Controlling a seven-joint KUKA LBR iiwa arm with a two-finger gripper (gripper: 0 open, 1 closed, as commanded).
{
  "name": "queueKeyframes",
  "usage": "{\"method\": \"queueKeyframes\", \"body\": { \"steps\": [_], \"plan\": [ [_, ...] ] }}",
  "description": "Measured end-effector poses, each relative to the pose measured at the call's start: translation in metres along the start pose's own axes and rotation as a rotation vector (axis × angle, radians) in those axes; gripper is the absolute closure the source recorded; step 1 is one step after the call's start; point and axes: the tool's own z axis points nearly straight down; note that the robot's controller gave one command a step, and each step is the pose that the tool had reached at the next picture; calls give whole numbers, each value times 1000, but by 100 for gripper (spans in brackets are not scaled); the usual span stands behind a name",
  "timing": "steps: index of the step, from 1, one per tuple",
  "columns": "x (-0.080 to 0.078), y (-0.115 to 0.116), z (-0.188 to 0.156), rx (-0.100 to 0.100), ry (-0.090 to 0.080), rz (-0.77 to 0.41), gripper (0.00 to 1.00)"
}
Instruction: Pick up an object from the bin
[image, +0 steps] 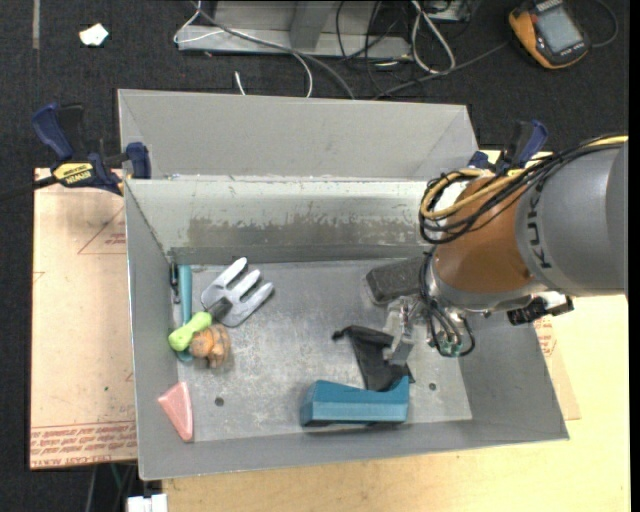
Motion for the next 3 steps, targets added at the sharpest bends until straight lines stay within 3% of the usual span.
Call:
{"method": "queueKeyframes", "body": {
  "steps": [1,2,3],
  "plan": [
    [0,0,0,0,0,0,100],
    [6,-1,-55,0,6,-6,100],
    [3,-8,-131,0,5,-3,100]
  ]
}}
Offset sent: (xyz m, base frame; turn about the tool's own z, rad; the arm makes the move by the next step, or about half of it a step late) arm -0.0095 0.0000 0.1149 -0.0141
